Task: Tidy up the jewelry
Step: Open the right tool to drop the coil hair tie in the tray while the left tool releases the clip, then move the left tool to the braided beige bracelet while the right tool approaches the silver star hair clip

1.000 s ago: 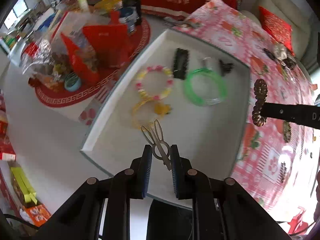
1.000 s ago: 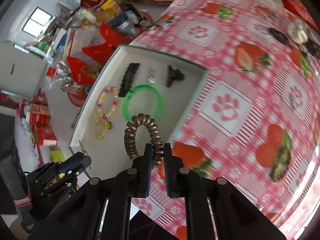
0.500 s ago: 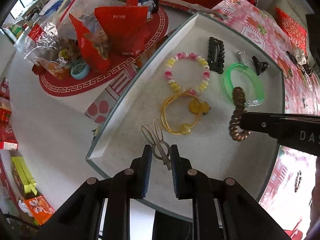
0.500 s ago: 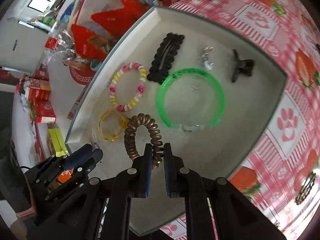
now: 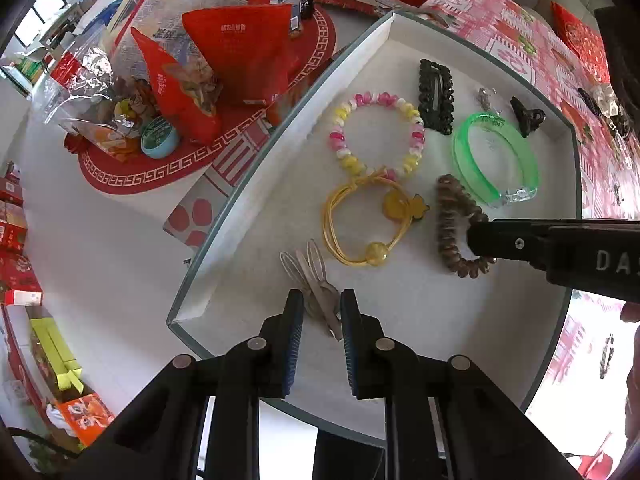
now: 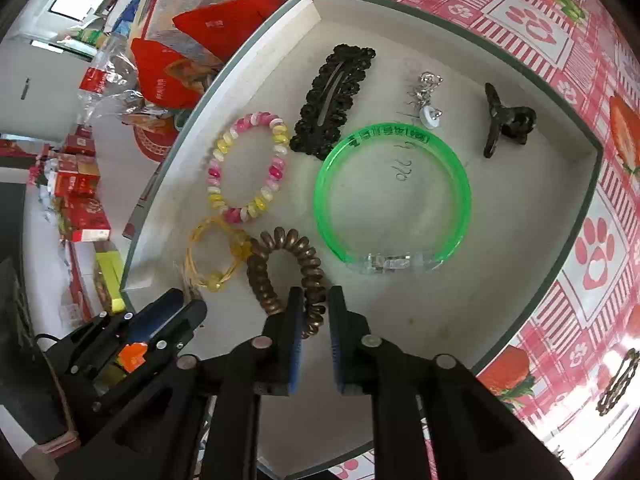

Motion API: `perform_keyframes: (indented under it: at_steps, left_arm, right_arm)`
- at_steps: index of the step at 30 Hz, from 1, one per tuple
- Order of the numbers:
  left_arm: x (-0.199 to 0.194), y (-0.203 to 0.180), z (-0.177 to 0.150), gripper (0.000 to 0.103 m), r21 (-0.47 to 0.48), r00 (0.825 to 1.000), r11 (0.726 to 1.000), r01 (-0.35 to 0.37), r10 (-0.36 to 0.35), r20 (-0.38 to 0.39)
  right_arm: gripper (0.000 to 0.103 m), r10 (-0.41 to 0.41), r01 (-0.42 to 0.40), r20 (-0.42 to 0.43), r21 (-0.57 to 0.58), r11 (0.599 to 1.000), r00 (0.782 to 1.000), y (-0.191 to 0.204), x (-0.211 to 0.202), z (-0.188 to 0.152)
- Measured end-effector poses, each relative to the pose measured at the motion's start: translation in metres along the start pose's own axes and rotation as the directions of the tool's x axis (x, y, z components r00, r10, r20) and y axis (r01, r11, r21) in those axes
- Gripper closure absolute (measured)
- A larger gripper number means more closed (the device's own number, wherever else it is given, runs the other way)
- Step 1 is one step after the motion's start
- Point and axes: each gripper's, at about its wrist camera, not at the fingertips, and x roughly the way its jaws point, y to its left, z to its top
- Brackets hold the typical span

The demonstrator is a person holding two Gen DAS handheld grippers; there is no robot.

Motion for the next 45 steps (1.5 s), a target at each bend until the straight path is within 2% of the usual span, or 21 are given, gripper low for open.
perform_keyframes:
  at_steps: [1,3,13,14,16,17,18,23,26,29,31,35,39,45]
  left_arm:
    - [-0.001,-0.001,0.000,0.078,0.004,1.000,1.000,-0.006,0.006,0.001]
    - [-0.002,-0.002,0.000,0.078,0.011,1.000,1.000,-0.014,0.014,0.003]
    - [-0.013,-0.009,-0.001,0.078,0.039,0.998,0.998,-0.057,0.056,0.033]
    - [-0.014,-0.010,-0.001,0.075,0.043,0.998,0.997,-0.057,0.055,0.037]
    - [-0.016,-0.011,-0.001,0.005,0.045,0.997,0.997,-0.056,0.054,0.047]
    - [-0.020,-0.011,-0.001,0.001,0.036,0.995,0.997,-0.067,0.065,0.071]
    - [-0.025,-0.012,-0.001,0.001,0.036,0.992,0.997,-0.074,0.070,0.100]
    - [-0.031,-0.020,0.003,0.001,0.058,0.992,0.995,-0.080,0.074,0.107]
    - [-0.038,-0.028,0.004,0.000,0.088,0.988,0.992,-0.087,0.075,0.132]
    - [-0.044,-0.039,0.007,0.000,0.132,0.989,0.989,-0.060,0.042,0.141]
    - [-0.049,-0.055,0.009,0.000,0.175,0.991,0.984,-0.035,0.011,0.135]
    - [-0.057,-0.087,0.013,0.000,0.235,0.992,0.972,0.005,-0.034,0.120]
    - [-0.064,-0.127,0.017,0.000,0.302,0.991,0.952,0.042,-0.078,0.108]
    - [-0.067,-0.194,0.016,0.000,0.409,0.991,0.911,0.062,-0.103,0.080]
  right_arm:
    - [0.068,0.009,-0.009,0.003,0.004,1.000,1.000,-0.001,-0.001,0.000]
    - [0.058,0.016,-0.016,0.014,0.008,1.000,1.000,-0.001,-0.004,-0.001]
    - [0.057,0.056,-0.060,0.086,0.050,0.997,0.995,-0.020,-0.044,-0.017]
    - [0.057,0.057,-0.062,0.093,0.057,0.996,0.994,-0.022,-0.049,-0.019]
    - [0.057,0.060,-0.068,0.108,0.073,0.995,0.992,-0.029,-0.057,-0.024]
    - [0.057,0.059,-0.069,0.117,0.082,0.994,0.991,-0.032,-0.062,-0.028]
    - [0.057,0.060,-0.071,0.123,0.090,0.993,0.991,-0.035,-0.065,-0.031]
    - [0.057,0.061,-0.082,0.150,0.138,0.987,0.987,-0.046,-0.077,-0.047]
    - [0.052,0.051,-0.079,0.163,0.170,0.982,0.985,-0.055,-0.081,-0.056]
    - [0.039,0.041,-0.080,0.182,0.212,0.974,0.983,-0.069,-0.089,-0.067]
    - [0.023,0.024,-0.074,0.198,0.250,0.965,0.980,-0.083,-0.095,-0.077]
    - [0.023,-0.033,-0.045,0.221,0.340,0.939,0.975,-0.117,-0.109,-0.102]
    - [0.023,-0.129,0.030,0.218,0.408,0.912,0.967,-0.147,-0.120,-0.135]
    - [0.023,-0.245,0.141,0.156,0.488,0.862,0.957,-0.183,-0.115,-0.190]
